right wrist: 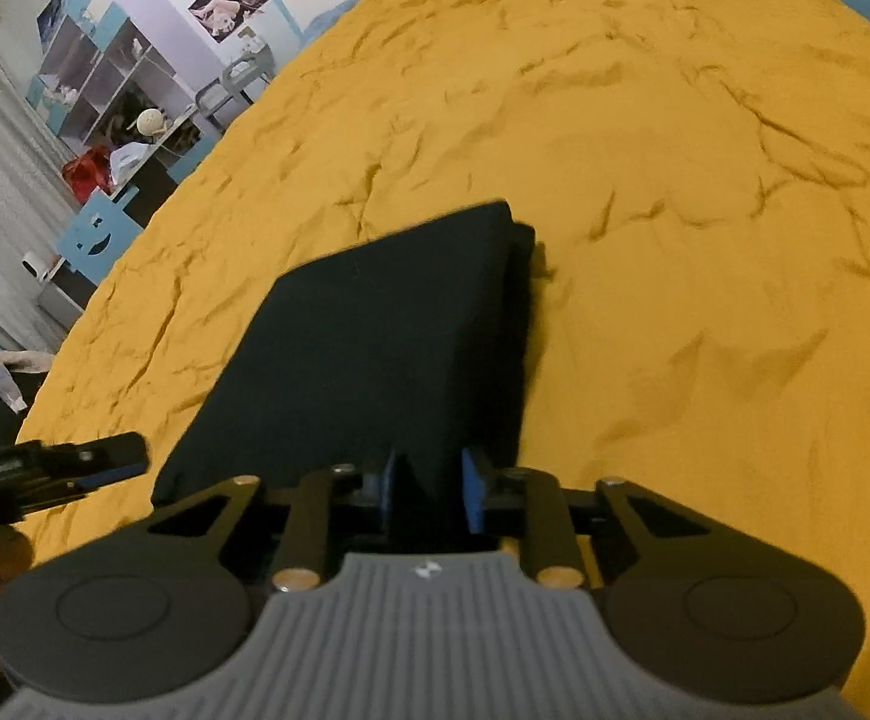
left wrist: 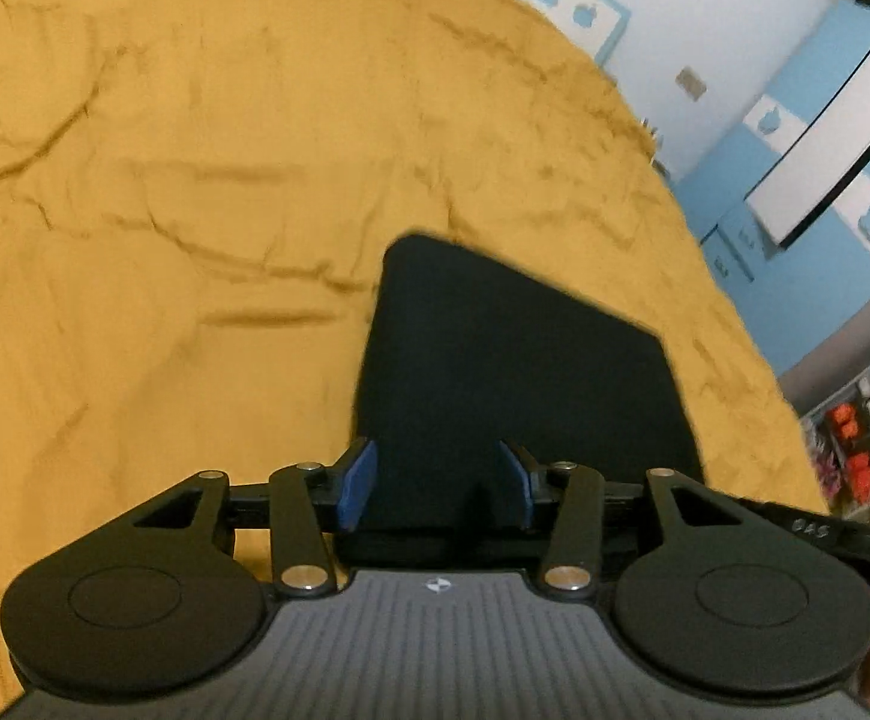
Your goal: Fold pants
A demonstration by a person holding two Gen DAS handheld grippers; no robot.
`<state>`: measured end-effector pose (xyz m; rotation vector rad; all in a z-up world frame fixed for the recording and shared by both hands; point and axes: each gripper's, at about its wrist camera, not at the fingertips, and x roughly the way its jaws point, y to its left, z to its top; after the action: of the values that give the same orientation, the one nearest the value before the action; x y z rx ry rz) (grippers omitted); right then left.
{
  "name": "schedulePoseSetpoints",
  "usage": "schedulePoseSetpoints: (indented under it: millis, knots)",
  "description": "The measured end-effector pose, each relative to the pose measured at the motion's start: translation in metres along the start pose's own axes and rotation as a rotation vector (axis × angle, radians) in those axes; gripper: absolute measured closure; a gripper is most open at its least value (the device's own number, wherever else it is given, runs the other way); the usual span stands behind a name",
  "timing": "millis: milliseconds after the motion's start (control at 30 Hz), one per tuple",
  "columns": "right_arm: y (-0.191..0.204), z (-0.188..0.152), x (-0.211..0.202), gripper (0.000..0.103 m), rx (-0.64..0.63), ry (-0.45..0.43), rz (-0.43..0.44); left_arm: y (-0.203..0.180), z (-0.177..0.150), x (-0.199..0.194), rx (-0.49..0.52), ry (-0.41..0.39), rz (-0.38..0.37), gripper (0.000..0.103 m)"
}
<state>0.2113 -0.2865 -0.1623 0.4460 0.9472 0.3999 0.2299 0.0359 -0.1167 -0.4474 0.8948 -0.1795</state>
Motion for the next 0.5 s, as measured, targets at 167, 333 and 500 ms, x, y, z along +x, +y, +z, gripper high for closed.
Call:
schedulePoseSetpoints:
  millis: [167, 333, 500]
  knots:
    - [-0.001, 0.000, -0.012, 0.098, 0.026, -0.022, 0.063, 0.003, -0.008, 0.010, 0.061, 0.043, 0.017, 0.084]
    - [-0.002, 0.000, -0.024, 0.098, 0.044, -0.038, 0.109, 0.011, -0.007, -0.008, 0.056, 0.023, -0.029, 0.090]
    - [-0.010, -0.007, -0.006, 0.098, 0.039, 0.049, 0.051, 0.019, -0.009, 0.002, 0.080, 0.074, -0.030, 0.091]
